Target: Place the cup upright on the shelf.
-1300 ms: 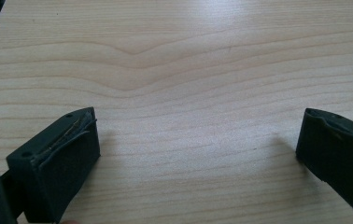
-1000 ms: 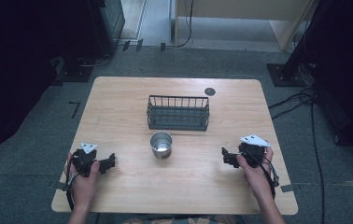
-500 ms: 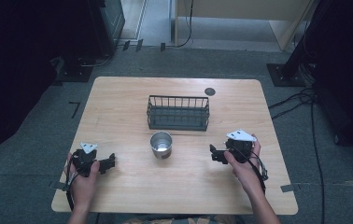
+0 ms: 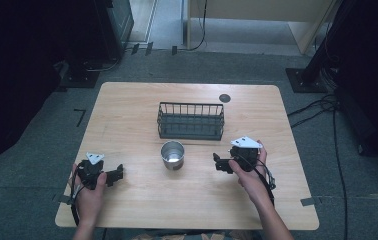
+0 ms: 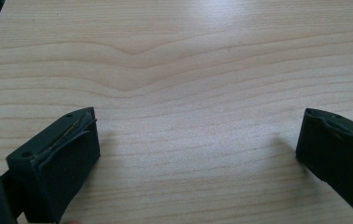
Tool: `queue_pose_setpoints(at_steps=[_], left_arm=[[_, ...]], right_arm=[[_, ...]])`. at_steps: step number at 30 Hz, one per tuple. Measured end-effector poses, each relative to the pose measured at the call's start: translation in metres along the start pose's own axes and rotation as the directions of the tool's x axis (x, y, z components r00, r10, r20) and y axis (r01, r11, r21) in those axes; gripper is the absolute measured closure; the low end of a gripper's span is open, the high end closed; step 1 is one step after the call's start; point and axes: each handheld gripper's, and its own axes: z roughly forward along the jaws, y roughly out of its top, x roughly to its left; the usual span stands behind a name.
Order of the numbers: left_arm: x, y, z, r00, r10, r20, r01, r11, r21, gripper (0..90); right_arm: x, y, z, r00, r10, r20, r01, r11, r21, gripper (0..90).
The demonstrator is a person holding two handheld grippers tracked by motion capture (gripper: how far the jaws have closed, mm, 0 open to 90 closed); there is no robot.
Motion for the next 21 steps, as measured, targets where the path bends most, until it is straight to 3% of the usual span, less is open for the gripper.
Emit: queue_pose_setpoints(at_steps=[8,21], left_arm=[[0.000,0.000,0.000,1.0000,0.000,0.000,0.000,1.0000,0.000,0.0],[0.000,0.000,0.000,1.0000,0.000,0.000,0.000,1.0000,0.000,0.0]], right_arm=[[0.020,0.013,0.007,0.9986,-0.035,-0.039,0.035,0.999,-0.009,0.0],[0.047,0.028,0.016,0.9940,-0.054,-0.095,0.053,0.998,-0.021,0.0]])
